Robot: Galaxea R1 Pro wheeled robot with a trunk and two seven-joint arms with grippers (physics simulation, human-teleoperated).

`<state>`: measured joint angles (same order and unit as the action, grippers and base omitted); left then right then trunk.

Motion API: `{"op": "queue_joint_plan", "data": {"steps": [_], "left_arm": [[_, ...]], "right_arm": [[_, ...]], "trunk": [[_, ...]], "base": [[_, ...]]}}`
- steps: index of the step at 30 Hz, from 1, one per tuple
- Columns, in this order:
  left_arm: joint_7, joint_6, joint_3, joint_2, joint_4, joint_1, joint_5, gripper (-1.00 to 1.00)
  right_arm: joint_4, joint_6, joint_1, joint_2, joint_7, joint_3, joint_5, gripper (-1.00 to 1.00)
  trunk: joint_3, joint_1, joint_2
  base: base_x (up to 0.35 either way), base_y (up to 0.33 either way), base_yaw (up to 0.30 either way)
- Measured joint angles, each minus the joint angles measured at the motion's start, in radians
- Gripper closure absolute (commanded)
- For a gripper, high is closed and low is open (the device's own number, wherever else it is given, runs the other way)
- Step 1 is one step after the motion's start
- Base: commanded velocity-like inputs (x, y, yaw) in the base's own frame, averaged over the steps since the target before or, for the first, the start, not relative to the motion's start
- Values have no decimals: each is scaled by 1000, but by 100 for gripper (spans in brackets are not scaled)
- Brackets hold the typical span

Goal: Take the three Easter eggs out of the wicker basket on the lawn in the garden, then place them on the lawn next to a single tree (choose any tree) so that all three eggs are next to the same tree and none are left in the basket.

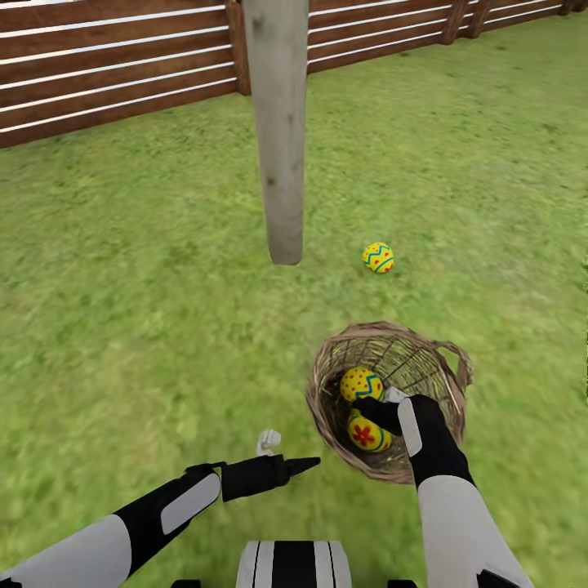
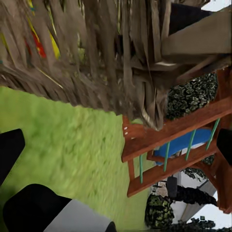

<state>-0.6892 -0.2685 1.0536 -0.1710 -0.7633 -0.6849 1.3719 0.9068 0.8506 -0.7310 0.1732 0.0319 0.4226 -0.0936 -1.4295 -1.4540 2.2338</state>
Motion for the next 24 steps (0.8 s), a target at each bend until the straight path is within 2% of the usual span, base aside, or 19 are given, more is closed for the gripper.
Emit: {"op": "queue_joint_plan", "data": {"steps": [12, 24], "left_arm": [[1, 2, 1, -1, 2, 0, 0, -100], [3, 3, 0, -2, 3, 0, 1, -100]], "right_arm": [[-2, 0, 0, 0, 0, 1, 0, -100], [-29, -3, 0, 0, 2, 8, -1, -100]], "trunk": [[5, 0, 0], [5, 0, 0]], "base": [[33, 33, -240], [0, 0, -17]]}}
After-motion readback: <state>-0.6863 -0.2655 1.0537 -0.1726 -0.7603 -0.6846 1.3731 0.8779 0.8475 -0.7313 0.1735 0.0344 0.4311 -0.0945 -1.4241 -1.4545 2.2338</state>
